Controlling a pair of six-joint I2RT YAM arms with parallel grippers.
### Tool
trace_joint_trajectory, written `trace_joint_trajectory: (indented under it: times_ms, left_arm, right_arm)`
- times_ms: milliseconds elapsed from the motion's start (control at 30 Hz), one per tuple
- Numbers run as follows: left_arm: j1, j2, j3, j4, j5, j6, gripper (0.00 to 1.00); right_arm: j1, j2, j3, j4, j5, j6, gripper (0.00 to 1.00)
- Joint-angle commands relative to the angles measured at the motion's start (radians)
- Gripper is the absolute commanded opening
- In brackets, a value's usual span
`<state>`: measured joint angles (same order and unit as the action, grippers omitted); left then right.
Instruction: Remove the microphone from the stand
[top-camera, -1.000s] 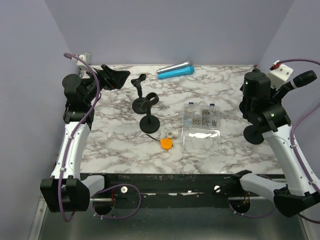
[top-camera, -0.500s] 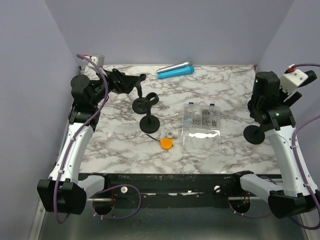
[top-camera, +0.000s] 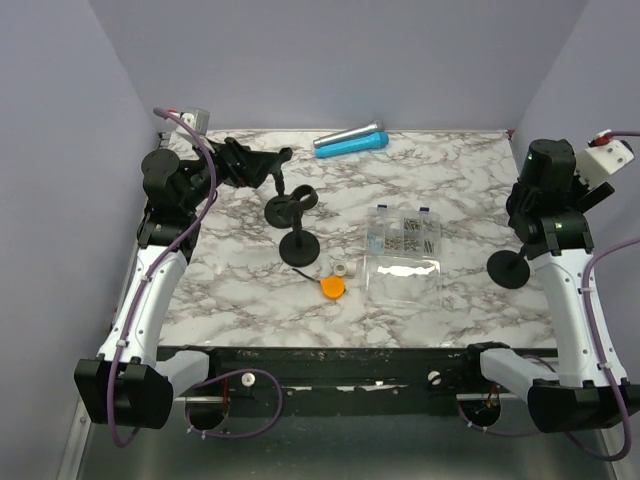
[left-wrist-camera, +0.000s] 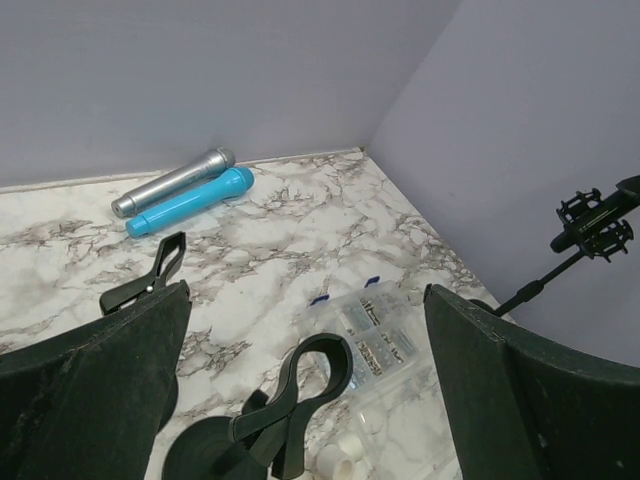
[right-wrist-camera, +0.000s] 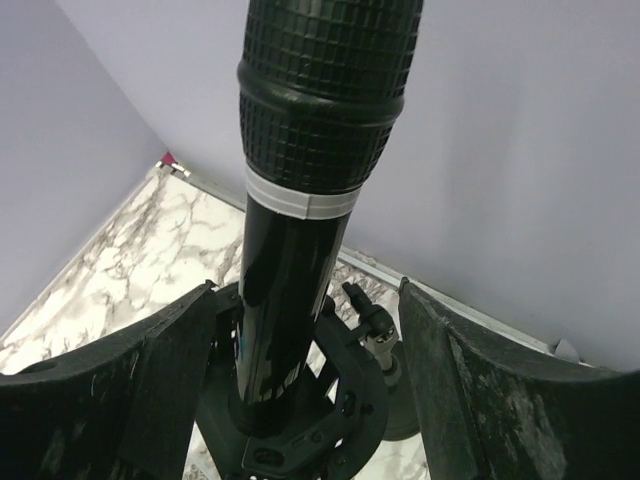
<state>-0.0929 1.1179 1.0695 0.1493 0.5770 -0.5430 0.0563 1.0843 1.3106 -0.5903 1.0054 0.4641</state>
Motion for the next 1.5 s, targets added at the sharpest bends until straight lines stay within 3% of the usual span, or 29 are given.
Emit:
trace_joint_trajectory:
  times_ms: [0,233,433,1167,1467]
  left_arm:
    - [0.008,0.0,0.024,0.005,0.012,-0.01,0.98]
    - [0.013,0.003,0.023,0.006,0.01,-0.015,0.98]
    - [0.015,0.005,0.024,0.004,0.011,-0.017,0.99]
    - [0.041,0.011,0.017,0.026,0.027,-0.051,0.98]
    - [0.042,0.011,0.015,0.025,0.023,-0.051,0.98]
  right_arm:
    - [-0.024,-0.023,-0.039,0.064,0.005,0.014,0.74]
    - [-0.051,-0.016,-0.069,0.138,-0.017,0.007,0.71]
    - [-0.051,-0.007,-0.076,0.178,-0.036,0.009,0.53]
    - [-0.051,-0.106,-0.009,0.343,-0.058,-0.203,0.22]
    - [-0.052,-0.109,0.119,0.394,-0.256,-0.184,0.05]
